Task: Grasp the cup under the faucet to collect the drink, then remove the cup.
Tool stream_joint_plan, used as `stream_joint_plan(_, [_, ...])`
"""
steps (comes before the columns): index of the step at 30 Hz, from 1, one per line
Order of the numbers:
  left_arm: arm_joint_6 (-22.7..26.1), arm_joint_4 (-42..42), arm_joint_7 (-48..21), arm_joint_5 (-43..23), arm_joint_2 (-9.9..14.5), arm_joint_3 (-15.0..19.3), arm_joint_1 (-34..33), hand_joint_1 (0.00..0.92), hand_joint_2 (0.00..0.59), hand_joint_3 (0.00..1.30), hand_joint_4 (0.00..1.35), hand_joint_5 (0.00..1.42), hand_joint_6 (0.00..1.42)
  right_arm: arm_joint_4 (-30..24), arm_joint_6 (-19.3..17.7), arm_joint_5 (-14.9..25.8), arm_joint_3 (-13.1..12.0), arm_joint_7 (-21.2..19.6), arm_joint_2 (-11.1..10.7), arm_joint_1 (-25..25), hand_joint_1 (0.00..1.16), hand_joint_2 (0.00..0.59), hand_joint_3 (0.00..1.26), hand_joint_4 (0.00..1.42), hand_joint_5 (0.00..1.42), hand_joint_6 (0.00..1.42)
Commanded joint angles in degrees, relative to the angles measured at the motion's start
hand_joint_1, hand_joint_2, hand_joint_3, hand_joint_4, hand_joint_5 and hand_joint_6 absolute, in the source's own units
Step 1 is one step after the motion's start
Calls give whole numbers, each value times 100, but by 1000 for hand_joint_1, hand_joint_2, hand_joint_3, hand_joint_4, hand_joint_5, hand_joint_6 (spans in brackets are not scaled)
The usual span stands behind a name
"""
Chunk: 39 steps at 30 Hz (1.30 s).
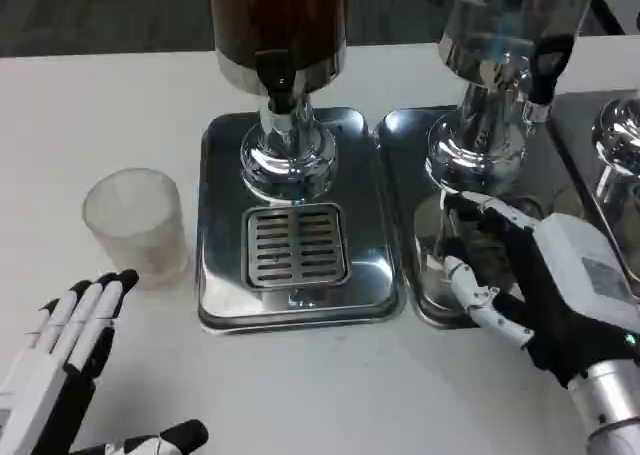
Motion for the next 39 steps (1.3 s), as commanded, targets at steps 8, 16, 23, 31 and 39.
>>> stream_joint_plan(8, [6,-3,-21,-50,-30,-55,-25,0,31,0,0,0,25,-106,9,45,-49,76,-47,4,226,443,270,280,298,286])
stream_joint_plan(16, [-69,42,40,-163,-73,-38,-37,0,31,0,0,0,33,-125,35,59,-49,111,-32,-2,226,443,279,280,298,286])
stream_joint_plan(23, [-257,317,150,-451,-20,167,-117,0,16,0,0,20,71,-215,190,-100,105,118,118,-18,226,443,280,280,298,286])
stream_joint_plan(31, [-350,804,-3,-925,53,355,-511,0,21,0,0,101,158,-238,283,-209,221,51,286,33,226,443,288,280,298,286])
stream_joint_plan(39, [-293,1283,-15,-1152,150,468,-1026,0,4,0,0,171,287,-140,270,-231,294,-19,382,-49,226,443,293,288,300,286])
